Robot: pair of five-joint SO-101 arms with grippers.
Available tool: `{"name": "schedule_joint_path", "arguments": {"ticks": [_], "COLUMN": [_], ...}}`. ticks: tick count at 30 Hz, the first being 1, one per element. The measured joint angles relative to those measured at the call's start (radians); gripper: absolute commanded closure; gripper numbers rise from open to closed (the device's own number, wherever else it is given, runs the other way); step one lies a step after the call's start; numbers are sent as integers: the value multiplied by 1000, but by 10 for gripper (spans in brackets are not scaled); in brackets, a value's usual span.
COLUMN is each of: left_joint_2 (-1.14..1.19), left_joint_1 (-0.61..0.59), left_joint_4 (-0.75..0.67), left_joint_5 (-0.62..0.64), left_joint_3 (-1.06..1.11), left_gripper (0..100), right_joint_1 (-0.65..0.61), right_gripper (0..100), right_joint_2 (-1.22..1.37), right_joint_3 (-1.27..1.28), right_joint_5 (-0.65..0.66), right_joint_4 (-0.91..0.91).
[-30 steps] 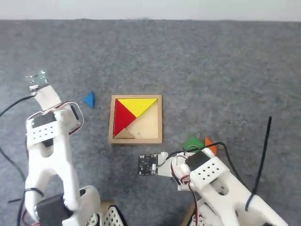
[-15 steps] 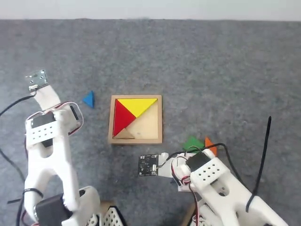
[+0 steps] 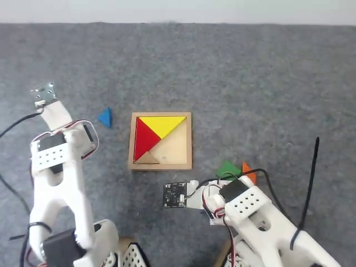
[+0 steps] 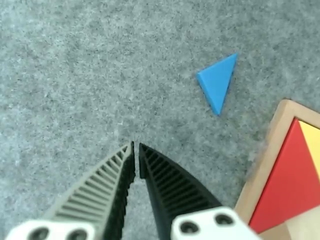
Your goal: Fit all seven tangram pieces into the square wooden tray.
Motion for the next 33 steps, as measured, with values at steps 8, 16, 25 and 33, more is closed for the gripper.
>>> {"name": "schedule_joint_path", "arguments": {"ticks": [8,16,25,33], "left_joint_2": [0,0,0,0], "left_joint_1": [0,0,0,0], "left_joint_4": [0,0,0,0], "left_joint_5": [0,0,0,0], "left_joint_3": [0,0,0,0], "left_gripper": [984,984,984,984], "right_joint_1": [0,0,0,-2], "right_gripper": [757,757,757,757], "right_joint_2": [0,0,0,0], "right_joint_3": [0,0,0,0], "right_joint_5": [0,0,0,-3], "right_joint_4": [0,0,0,18]}}
